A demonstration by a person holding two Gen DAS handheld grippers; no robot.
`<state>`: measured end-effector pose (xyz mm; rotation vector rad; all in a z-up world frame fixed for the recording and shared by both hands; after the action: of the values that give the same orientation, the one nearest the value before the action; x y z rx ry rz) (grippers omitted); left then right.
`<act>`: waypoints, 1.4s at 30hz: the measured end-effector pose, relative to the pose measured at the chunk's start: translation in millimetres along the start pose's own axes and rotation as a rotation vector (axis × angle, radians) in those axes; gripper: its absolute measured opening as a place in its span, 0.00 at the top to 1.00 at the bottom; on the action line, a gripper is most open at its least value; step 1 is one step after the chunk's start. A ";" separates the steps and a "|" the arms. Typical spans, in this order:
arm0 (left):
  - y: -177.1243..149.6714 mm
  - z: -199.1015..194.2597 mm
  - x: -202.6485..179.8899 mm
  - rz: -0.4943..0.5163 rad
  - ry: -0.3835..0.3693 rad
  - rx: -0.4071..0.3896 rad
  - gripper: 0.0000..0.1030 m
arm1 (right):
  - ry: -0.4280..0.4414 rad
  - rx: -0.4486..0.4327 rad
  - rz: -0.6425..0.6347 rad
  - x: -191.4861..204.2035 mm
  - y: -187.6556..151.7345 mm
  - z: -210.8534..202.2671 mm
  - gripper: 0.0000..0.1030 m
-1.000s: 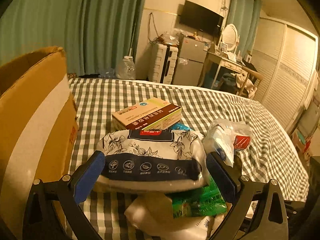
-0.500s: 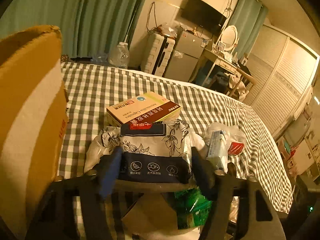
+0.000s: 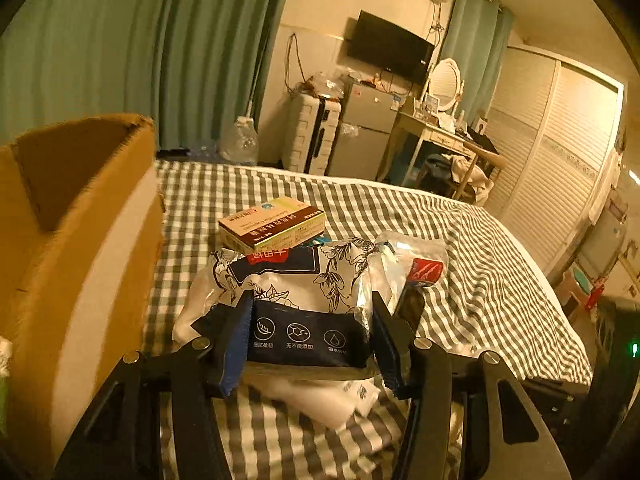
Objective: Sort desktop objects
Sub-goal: 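Grasp the white lace cloth with the right gripper while the left grasps the patterned tissue pack, then drop the tissue pack from the left gripper and the lace cloth from the right into the box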
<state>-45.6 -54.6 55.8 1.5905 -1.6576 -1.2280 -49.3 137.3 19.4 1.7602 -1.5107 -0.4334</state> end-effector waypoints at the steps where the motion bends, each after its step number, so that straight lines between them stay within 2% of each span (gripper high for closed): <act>1: 0.7 -3.9 -1.4 -0.003 0.000 -0.006 0.46 | 0.002 -0.005 0.003 -1.1 0.4 -4.3 0.83; 7: 4.7 -41.4 1.4 -0.104 -0.027 0.059 0.46 | 0.039 -0.096 0.071 -4.8 13.9 -39.9 0.83; 11: 19.6 -68.9 -4.0 -0.082 -0.033 0.051 0.46 | 0.097 -0.145 0.191 -17.0 24.7 -75.8 0.83; 16: 45.0 -94.4 -16.5 -0.081 -0.054 0.039 0.46 | 0.147 -0.159 0.337 -30.4 34.7 -109.2 0.83; 21: 74.4 -116.2 -22.0 -0.037 -0.060 0.024 0.46 | 0.213 -0.203 0.381 -20.3 51.7 -140.2 0.83; 24: 93.3 -132.7 -15.6 -0.004 -0.062 -0.011 0.46 | 0.219 -0.212 0.349 0.9 65.5 -151.1 0.83; 26: 103.4 -144.6 -7.0 0.036 -0.071 -0.023 0.46 | 0.210 -0.221 0.278 26.7 75.7 -155.4 0.83; 27: 108.1 -150.7 -1.3 0.057 -0.051 -0.033 0.46 | 0.222 -0.220 0.256 38.5 79.3 -154.1 0.83; 32: 122.4 -165.5 41.2 0.120 0.034 -0.028 0.46 | 0.367 -0.154 0.238 100.1 97.5 -130.3 0.82; 34: 121.5 -169.5 61.6 0.127 0.064 -0.022 0.46 | 0.383 -0.129 0.199 123.7 101.3 -123.0 0.82; 38: 109.6 -168.5 115.9 0.046 0.128 0.003 0.46 | 0.405 -0.070 0.087 190.1 103.7 -93.7 0.80; 42: 88.2 -159.3 157.7 -0.003 0.153 0.028 0.46 | 0.406 -0.013 0.029 230.3 102.9 -62.1 0.80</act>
<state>22.8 -255.0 170.6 1.6602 -1.5823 -1.0602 -21.8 -61.3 184.6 1.6894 -1.2381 -0.0622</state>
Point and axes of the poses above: each gripper's, at about its wrist camera, not at the fingertips, and z roughly the way its jaws point, x to its left, y to its top, the point moved 2 cm from there along z, roughly the way its jaws point, and after that the axes turned 9 degrees about -x, right-handed, at the moved point
